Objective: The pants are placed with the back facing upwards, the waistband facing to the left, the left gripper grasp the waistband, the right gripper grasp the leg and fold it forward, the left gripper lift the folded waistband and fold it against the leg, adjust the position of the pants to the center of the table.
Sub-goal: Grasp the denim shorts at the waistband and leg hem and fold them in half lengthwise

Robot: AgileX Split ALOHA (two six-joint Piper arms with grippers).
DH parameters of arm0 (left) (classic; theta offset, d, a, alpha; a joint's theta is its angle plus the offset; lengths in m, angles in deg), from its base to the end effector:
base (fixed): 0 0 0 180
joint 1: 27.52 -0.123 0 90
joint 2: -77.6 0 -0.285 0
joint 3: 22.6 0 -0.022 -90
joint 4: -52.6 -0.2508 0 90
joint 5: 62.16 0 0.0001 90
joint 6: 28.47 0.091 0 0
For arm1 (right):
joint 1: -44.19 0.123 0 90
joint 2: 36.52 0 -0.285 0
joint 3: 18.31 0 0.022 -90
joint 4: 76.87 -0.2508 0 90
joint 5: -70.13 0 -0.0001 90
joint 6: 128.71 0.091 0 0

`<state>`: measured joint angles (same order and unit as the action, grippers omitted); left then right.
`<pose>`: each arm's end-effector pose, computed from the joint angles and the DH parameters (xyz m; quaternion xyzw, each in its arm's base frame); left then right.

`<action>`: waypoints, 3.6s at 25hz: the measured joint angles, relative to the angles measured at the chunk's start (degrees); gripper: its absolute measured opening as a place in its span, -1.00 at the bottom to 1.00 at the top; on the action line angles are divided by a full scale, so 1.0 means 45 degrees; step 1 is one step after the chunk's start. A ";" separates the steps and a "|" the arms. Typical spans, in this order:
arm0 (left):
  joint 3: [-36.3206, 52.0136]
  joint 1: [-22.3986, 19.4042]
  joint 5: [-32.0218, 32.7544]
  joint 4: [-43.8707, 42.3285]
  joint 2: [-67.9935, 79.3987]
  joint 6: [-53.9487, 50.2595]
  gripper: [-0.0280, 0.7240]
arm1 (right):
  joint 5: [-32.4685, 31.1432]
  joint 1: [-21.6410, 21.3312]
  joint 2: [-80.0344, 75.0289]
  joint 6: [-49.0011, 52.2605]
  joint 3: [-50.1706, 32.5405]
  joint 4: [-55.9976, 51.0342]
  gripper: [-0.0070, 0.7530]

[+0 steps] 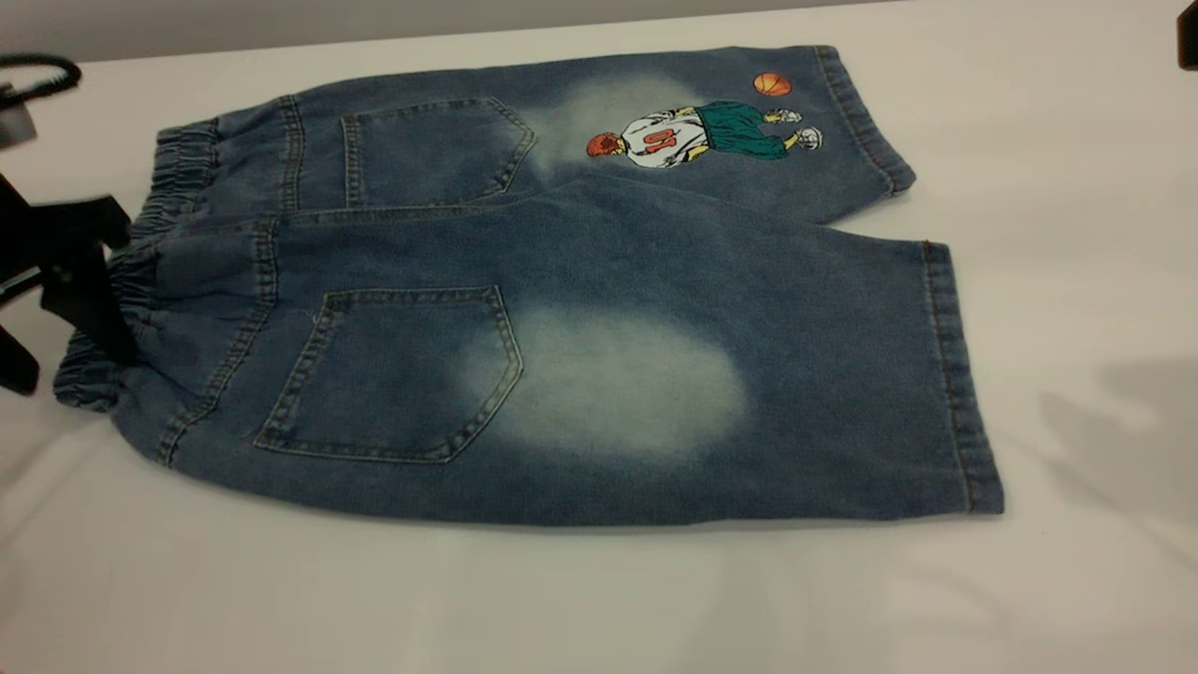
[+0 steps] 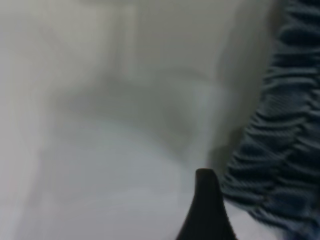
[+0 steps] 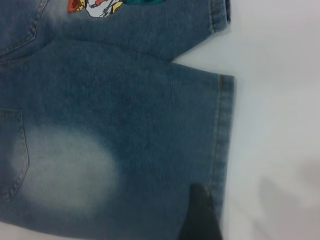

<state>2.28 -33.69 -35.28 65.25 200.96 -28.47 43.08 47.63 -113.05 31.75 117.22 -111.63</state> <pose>0.3151 0.0250 0.0692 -0.1494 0.9864 -0.0516 0.0452 0.2100 0.0363 0.2189 0.0312 0.9426 0.1650 0.2886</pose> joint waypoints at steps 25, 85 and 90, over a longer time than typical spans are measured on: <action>-0.0575 0.0045 0.0154 0.2198 0.0785 0.2609 -0.60 | -0.0820 0.0000 -0.2635 -0.2706 -0.2007 -0.4330 0.24; -0.0569 0.0033 0.1414 0.2197 -0.1351 0.3300 -0.60 | -0.3303 0.0012 -1.2320 -1.5441 -0.0064 -1.4443 -0.95; 0.0084 0.0033 0.1537 0.2197 -0.1678 0.3456 -0.60 | -0.3443 -0.0003 -1.2268 -1.5678 -0.0832 -1.4471 -0.95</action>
<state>2.65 -33.54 -28.36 75.13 193.41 -12.92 27.58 47.62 -168.25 -38.80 113.48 -176.75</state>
